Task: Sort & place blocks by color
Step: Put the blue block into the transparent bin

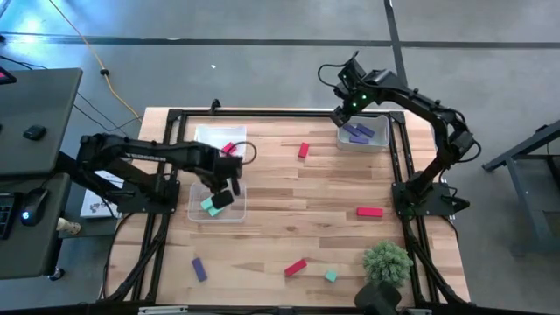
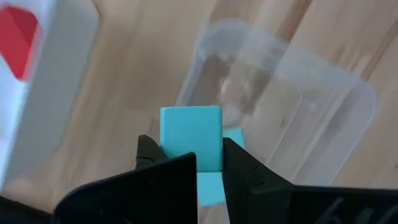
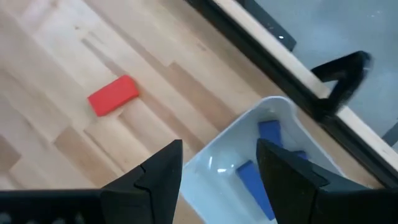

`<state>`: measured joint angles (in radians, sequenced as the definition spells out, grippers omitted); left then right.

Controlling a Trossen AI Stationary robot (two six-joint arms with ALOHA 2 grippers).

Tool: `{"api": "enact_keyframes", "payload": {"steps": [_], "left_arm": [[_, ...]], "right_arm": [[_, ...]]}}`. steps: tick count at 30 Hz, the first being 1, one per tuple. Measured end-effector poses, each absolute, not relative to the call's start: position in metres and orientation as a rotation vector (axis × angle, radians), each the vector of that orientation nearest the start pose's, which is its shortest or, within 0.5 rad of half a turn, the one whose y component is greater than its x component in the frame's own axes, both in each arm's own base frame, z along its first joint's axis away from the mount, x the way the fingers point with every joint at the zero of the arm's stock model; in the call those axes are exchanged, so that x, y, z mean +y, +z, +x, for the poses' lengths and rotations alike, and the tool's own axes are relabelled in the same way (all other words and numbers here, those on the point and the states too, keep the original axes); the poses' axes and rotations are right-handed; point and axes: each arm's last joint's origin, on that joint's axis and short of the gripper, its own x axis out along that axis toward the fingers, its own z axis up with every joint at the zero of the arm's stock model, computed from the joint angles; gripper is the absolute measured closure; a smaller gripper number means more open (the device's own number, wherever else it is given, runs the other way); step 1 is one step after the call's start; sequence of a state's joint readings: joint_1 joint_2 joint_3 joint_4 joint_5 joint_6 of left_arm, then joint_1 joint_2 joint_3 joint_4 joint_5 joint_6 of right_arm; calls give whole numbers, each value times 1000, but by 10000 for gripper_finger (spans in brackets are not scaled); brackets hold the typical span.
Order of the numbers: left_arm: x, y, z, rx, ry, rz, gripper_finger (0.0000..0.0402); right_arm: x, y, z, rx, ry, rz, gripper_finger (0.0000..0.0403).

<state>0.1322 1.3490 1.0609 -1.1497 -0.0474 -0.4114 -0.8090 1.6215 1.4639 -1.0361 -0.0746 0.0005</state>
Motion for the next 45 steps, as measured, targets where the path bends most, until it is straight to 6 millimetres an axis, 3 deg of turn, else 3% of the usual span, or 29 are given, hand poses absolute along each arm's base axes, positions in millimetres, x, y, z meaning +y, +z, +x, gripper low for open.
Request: {"api": "enact_keyframes", "payload": {"steps": [6, 21, 33, 45], "left_arm": [[15, 236, 222, 1422, 386, -360, 401], [-1, 210, 215, 1450, 300, -291, 401], [-1, 181, 208, 1443, 302, -288, 401], [-1, 180, 207, 1445, 300, -274, 393]], "right_arm": [[-217, 297, 233, 1119, -612, 549, 208], [-174, 297, 265, 1131, -560, 590, 208], [-121, 296, 289, 1184, -486, 607, 208], [-60, 292, 288, 1426, -367, 517, 208]]}}
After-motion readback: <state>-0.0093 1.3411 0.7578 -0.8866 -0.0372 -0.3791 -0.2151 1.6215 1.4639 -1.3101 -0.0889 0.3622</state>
